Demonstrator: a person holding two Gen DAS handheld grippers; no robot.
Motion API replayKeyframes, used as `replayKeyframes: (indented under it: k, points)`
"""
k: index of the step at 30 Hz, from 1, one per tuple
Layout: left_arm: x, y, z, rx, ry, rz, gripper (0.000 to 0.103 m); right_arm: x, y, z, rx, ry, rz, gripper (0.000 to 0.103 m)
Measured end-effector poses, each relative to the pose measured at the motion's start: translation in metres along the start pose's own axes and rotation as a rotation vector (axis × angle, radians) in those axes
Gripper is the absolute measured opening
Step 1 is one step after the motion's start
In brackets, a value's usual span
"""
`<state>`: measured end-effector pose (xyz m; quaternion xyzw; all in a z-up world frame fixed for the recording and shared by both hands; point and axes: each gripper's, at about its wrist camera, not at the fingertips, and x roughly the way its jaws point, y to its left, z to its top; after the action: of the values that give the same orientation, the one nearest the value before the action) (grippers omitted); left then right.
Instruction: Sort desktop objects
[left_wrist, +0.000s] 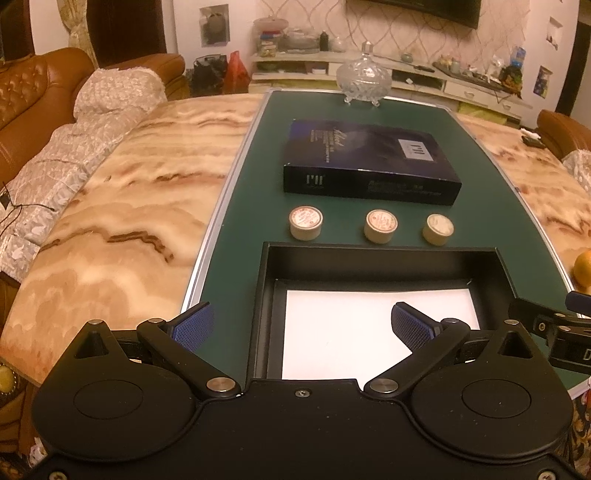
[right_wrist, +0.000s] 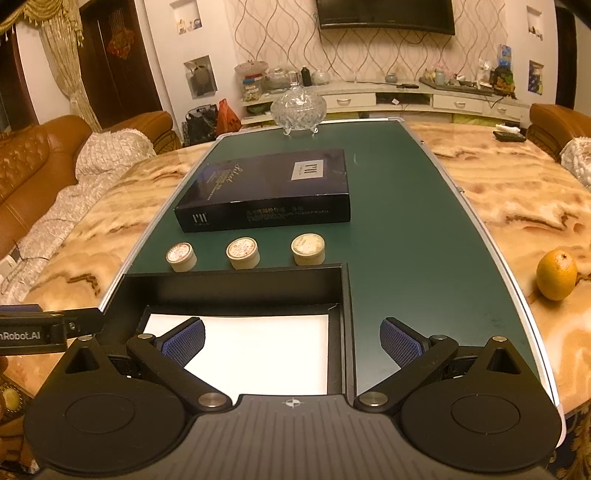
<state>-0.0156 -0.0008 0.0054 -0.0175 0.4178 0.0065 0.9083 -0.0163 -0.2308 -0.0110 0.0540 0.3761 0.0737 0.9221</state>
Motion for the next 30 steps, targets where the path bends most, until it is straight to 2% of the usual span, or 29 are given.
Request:
replayKeyframes:
  k: [16, 23, 30]
  points:
    - [-0.008, -0.002, -0.006, -0.027, 0.006, -0.027, 0.103, -0.001, 0.009, -0.002, -0.017, 0.004, -0.024, 0.103]
    - [-0.005, -0.006, -0.010, -0.015, 0.018, 0.001, 0.103, -0.002, 0.012, -0.001, -0.018, 0.010, -0.026, 0.103]
    - [-0.005, -0.004, -0.012, -0.030, 0.025, -0.022, 0.103, -0.001, 0.015, -0.002, -0.025, 0.017, -0.047, 0.103]
